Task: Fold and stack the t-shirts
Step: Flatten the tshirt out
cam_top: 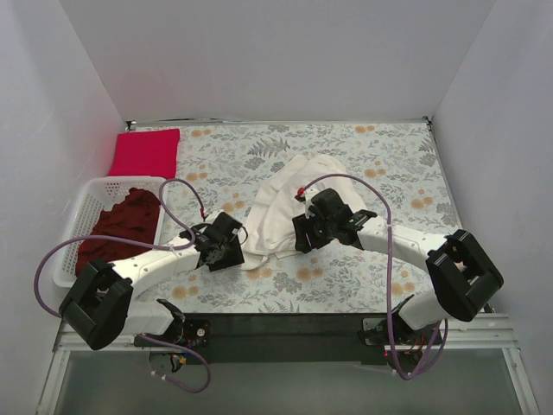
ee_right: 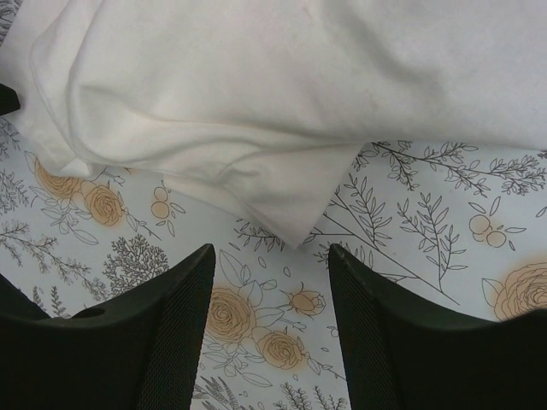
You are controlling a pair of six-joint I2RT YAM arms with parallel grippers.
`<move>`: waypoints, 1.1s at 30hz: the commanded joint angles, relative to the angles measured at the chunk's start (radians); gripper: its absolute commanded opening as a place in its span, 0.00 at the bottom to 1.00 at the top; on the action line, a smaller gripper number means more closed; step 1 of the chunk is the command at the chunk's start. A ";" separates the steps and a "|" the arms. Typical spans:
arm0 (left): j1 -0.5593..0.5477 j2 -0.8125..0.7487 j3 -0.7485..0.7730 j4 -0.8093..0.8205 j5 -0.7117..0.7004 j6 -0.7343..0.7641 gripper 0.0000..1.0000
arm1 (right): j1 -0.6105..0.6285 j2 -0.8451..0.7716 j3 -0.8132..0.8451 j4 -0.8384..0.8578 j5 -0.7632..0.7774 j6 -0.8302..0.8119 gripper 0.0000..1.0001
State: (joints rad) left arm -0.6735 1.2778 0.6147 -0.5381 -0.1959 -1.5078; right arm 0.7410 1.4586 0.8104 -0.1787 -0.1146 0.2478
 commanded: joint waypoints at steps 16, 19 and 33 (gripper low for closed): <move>-0.058 0.020 -0.040 0.024 -0.074 -0.028 0.00 | 0.015 0.124 -0.045 0.128 0.056 -0.019 0.61; -0.058 0.005 -0.004 -0.006 -0.118 -0.016 0.00 | 0.015 0.146 -0.048 0.133 0.073 -0.024 0.58; 0.254 0.055 0.264 0.056 -0.109 0.267 0.00 | -0.165 -0.036 0.130 -0.111 0.406 -0.064 0.01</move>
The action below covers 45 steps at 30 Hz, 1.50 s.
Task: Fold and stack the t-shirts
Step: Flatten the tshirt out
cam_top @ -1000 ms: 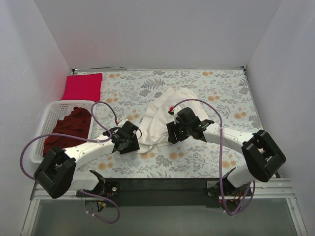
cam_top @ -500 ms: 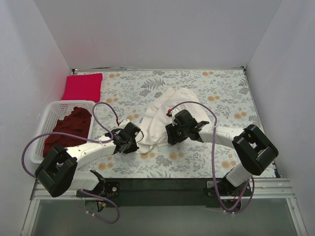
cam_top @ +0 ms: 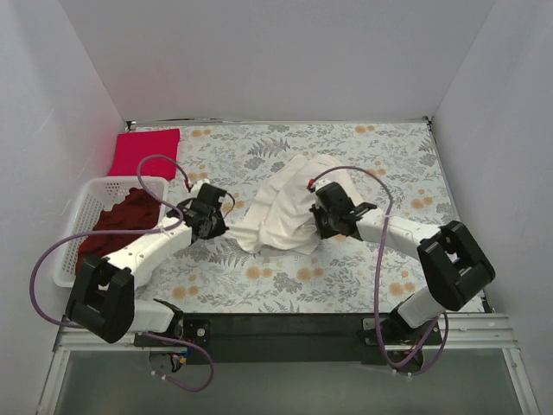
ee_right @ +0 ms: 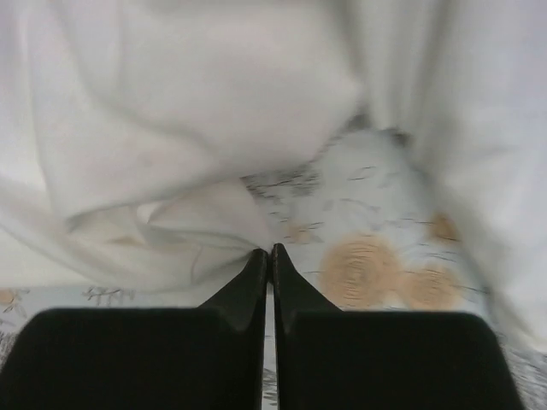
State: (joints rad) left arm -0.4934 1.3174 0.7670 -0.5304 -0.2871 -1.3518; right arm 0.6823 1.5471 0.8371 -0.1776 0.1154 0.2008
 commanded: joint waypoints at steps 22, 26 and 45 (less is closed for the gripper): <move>0.246 -0.343 -0.004 0.133 0.020 0.212 0.00 | -0.274 -0.685 0.216 -0.655 -0.502 -0.190 0.52; 0.246 -0.363 -0.112 0.194 0.009 0.184 0.00 | -0.277 -0.619 0.186 -0.628 -0.240 -0.126 0.55; 0.246 -0.328 -0.146 0.230 -0.072 0.204 0.00 | -0.487 0.017 0.091 -0.034 -0.075 0.066 0.45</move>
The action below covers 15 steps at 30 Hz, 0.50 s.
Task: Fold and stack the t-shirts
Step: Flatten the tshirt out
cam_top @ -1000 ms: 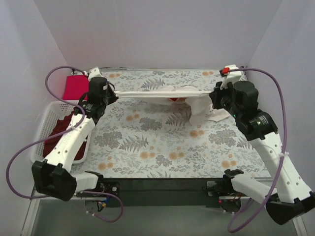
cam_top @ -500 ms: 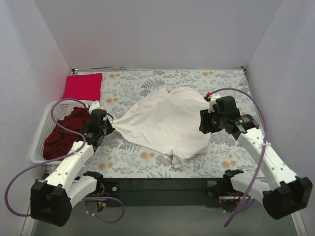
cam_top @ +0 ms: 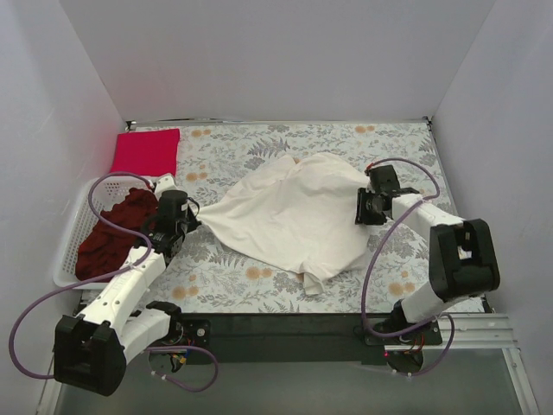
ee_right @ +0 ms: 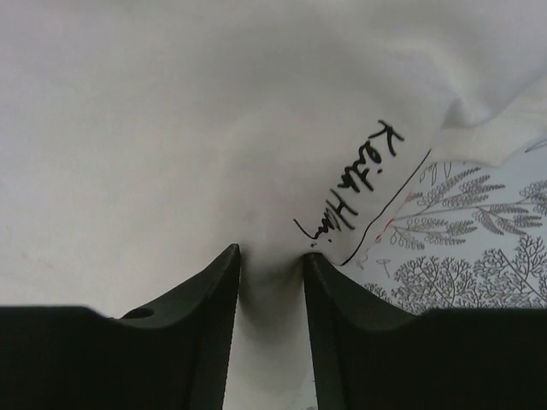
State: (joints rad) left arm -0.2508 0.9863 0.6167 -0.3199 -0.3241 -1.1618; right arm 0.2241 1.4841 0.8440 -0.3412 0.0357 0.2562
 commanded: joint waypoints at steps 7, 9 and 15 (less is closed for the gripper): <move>0.004 0.025 0.006 0.028 -0.018 0.017 0.00 | -0.058 0.411 0.519 0.091 0.062 -0.058 0.01; 0.004 0.034 0.008 0.031 -0.003 0.020 0.00 | -0.058 0.507 0.718 0.051 0.079 -0.081 0.01; 0.004 0.040 0.008 0.036 0.010 0.021 0.00 | -0.055 0.565 0.925 -0.074 -0.006 -0.132 0.37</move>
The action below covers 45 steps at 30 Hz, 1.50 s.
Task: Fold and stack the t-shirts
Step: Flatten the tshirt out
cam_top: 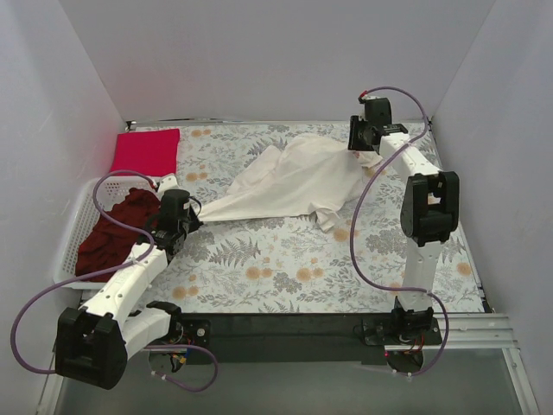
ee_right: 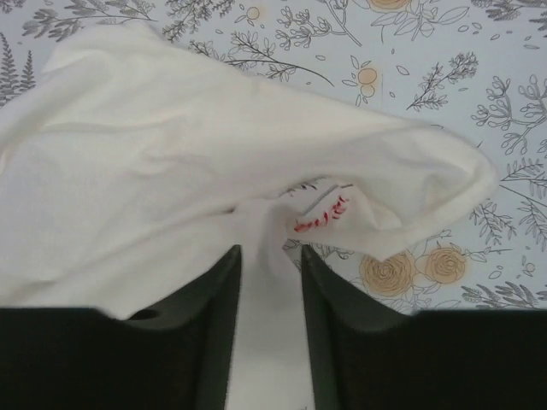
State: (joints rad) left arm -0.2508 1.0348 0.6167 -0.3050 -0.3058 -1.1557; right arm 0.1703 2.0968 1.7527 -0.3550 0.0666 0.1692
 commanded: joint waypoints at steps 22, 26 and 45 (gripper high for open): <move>0.004 -0.009 0.008 0.024 0.019 0.011 0.00 | 0.032 -0.840 -1.125 0.441 -0.444 0.018 0.60; 0.004 -0.001 0.009 0.024 0.017 0.011 0.00 | 0.054 -0.822 -1.173 0.513 -0.436 0.026 0.62; 0.005 -0.015 0.012 0.012 -0.044 0.008 0.00 | 0.156 -0.691 -0.902 0.270 0.009 0.007 0.01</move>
State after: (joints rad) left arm -0.2508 1.0397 0.6167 -0.3019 -0.2977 -1.1557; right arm 0.3279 1.5028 0.7212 0.0849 -0.2092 0.1947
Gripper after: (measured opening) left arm 0.022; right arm 0.032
